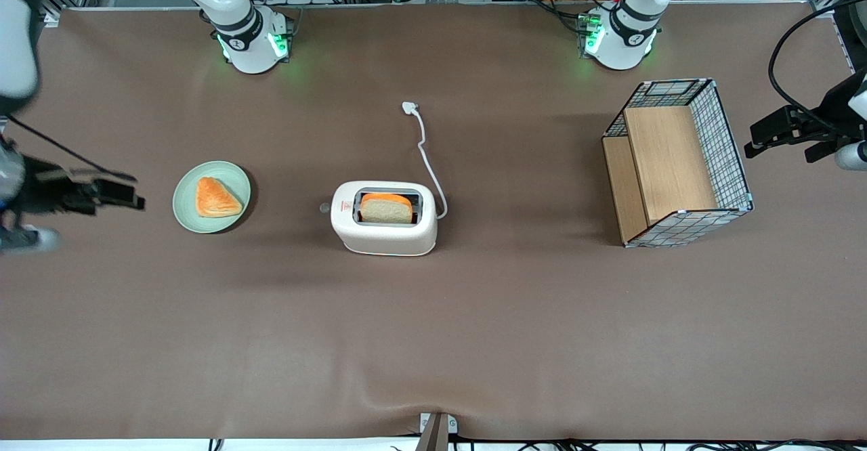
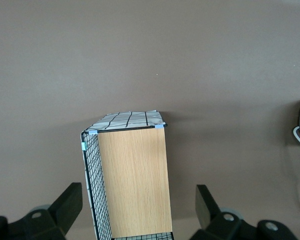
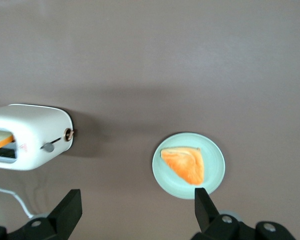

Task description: Press toaster button with right arm

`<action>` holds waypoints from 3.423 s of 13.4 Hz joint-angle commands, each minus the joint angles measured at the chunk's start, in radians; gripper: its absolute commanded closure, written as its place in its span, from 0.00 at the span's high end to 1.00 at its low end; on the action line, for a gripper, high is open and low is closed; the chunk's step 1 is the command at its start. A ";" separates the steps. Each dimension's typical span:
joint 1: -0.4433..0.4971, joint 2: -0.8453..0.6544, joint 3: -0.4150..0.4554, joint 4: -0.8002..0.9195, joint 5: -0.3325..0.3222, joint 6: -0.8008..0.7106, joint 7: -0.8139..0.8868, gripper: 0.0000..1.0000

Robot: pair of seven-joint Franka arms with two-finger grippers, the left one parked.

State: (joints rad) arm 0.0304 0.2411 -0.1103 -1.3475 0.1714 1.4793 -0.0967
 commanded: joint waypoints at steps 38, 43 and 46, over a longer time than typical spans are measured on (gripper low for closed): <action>-0.070 -0.233 0.113 -0.124 -0.196 -0.070 0.017 1.00; -0.070 -0.232 0.112 -0.124 -0.199 -0.070 0.017 1.00; -0.070 -0.232 0.112 -0.122 -0.198 -0.071 0.017 1.00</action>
State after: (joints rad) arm -0.0252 0.0062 -0.0138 -1.4797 -0.0050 1.4097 -0.0707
